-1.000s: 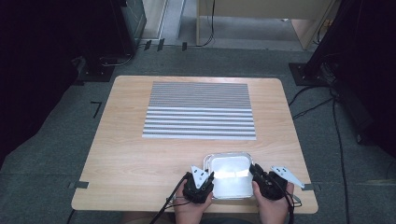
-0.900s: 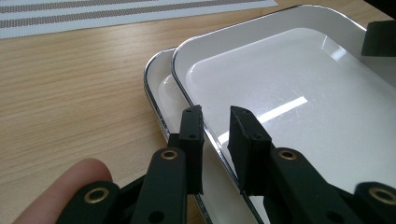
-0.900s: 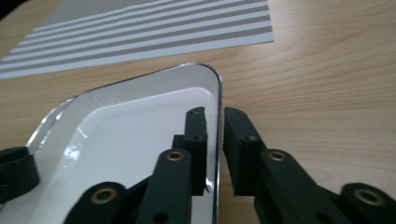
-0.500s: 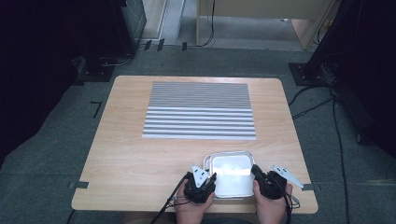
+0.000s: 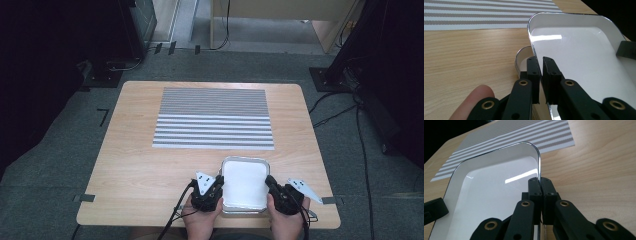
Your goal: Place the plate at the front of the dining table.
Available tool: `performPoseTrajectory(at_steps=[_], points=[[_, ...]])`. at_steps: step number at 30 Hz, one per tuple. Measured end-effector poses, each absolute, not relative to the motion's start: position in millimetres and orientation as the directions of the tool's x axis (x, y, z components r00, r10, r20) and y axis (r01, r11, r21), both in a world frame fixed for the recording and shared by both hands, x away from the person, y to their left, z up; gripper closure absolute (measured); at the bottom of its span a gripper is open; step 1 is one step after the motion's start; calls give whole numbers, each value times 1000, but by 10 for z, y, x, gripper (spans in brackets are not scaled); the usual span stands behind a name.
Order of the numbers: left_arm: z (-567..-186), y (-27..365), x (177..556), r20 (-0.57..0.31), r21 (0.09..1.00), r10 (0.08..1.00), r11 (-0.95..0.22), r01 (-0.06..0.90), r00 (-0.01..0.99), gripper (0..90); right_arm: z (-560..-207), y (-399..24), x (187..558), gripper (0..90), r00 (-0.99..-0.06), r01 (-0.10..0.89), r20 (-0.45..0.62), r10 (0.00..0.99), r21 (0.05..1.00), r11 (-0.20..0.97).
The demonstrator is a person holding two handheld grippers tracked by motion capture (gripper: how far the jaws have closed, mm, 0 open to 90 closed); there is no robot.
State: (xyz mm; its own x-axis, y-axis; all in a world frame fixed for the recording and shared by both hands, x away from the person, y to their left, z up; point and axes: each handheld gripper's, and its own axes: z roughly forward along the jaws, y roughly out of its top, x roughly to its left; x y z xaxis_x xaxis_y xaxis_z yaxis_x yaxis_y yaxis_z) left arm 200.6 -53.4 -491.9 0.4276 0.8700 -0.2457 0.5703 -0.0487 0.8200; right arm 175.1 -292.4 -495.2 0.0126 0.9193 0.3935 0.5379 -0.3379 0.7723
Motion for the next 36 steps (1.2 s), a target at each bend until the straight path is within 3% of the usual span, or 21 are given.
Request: performPoseTrajectory(at_steps=[6, 18, 36], points=[[-4890, -441, 2058, -268, 825, 868, -18, 565, 419, 864, -4831, -2810, 1746, 895, -11, 508, 329, 944, 815, -278], [-4783, -193, 2163, -308, 828, 870, 47, 559, 384, 880, -4697, -2580, 1907, 899, -47, 508, 316, 948, 825, -249], [-4651, 95, 2642, -350, 823, 881, 127, 553, 318, 885, -4494, -2293, 2521, 900, -123, 489, 258, 958, 856, -168]])
